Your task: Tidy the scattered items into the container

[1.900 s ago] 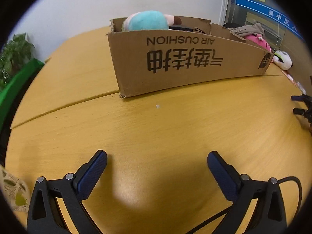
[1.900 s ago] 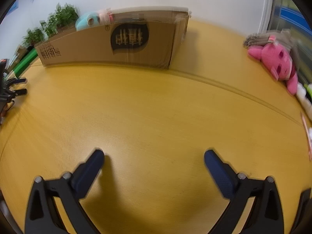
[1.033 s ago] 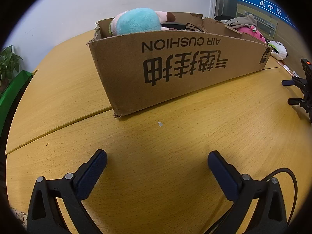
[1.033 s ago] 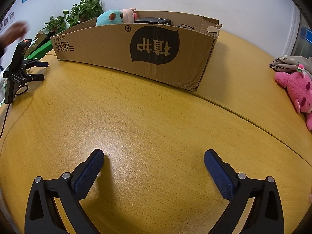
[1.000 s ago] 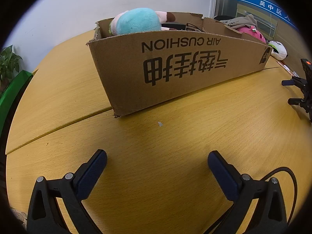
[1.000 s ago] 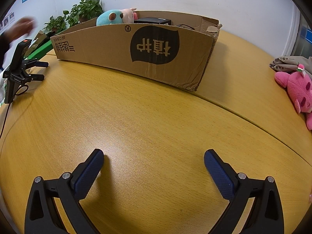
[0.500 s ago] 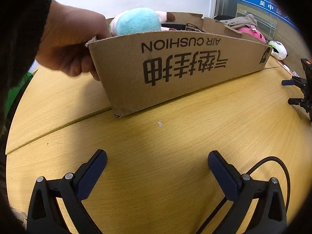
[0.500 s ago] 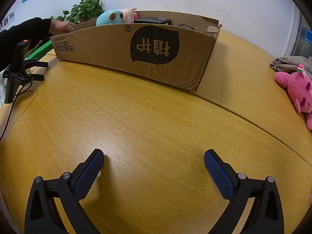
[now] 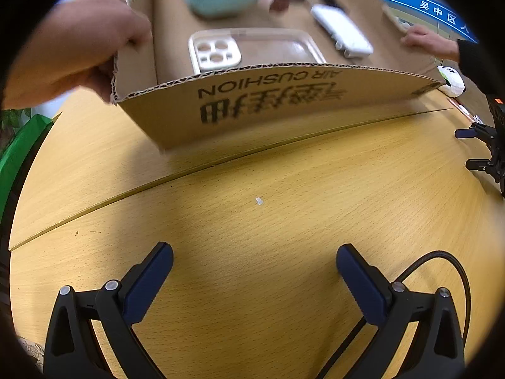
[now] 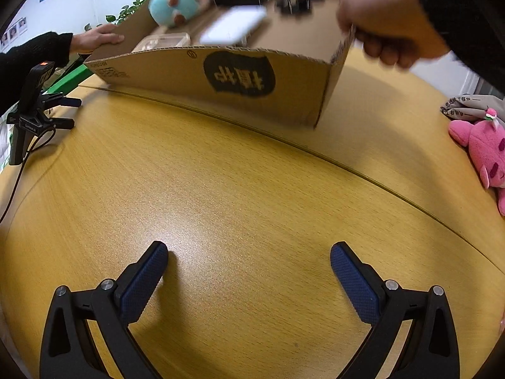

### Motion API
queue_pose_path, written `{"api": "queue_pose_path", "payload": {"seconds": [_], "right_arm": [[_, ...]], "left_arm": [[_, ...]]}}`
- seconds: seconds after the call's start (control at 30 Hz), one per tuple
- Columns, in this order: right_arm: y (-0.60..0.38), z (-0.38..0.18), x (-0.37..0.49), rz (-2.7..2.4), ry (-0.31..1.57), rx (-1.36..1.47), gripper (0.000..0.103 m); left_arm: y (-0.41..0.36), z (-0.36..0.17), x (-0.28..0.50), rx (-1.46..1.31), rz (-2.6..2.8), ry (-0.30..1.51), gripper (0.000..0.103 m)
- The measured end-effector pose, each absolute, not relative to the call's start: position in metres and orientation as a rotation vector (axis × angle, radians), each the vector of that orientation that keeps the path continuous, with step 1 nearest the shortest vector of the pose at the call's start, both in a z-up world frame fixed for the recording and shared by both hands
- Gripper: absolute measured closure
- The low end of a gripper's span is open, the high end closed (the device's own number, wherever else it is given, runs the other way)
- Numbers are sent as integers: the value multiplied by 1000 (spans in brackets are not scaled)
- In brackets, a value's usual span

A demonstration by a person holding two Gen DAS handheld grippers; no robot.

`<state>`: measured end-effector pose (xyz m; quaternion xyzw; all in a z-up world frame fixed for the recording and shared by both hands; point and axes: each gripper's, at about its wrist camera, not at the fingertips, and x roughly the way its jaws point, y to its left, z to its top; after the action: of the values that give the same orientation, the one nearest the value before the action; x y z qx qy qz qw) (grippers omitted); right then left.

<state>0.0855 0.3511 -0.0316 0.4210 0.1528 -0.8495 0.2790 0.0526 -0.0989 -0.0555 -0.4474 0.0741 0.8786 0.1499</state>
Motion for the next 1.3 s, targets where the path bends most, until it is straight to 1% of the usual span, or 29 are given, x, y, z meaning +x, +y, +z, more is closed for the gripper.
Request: {"api": "queue_pose_path", "payload": {"seconds": [0.43, 1.3], "right_arm": [[353, -32, 86, -2278, 411, 1131, 0], [332, -40, 78, -2271, 426, 1137, 0]], "left_arm": [[-98, -56, 52, -1293, 2520, 215, 0], [-121, -69, 55, -1284, 2525, 213, 0]]}}
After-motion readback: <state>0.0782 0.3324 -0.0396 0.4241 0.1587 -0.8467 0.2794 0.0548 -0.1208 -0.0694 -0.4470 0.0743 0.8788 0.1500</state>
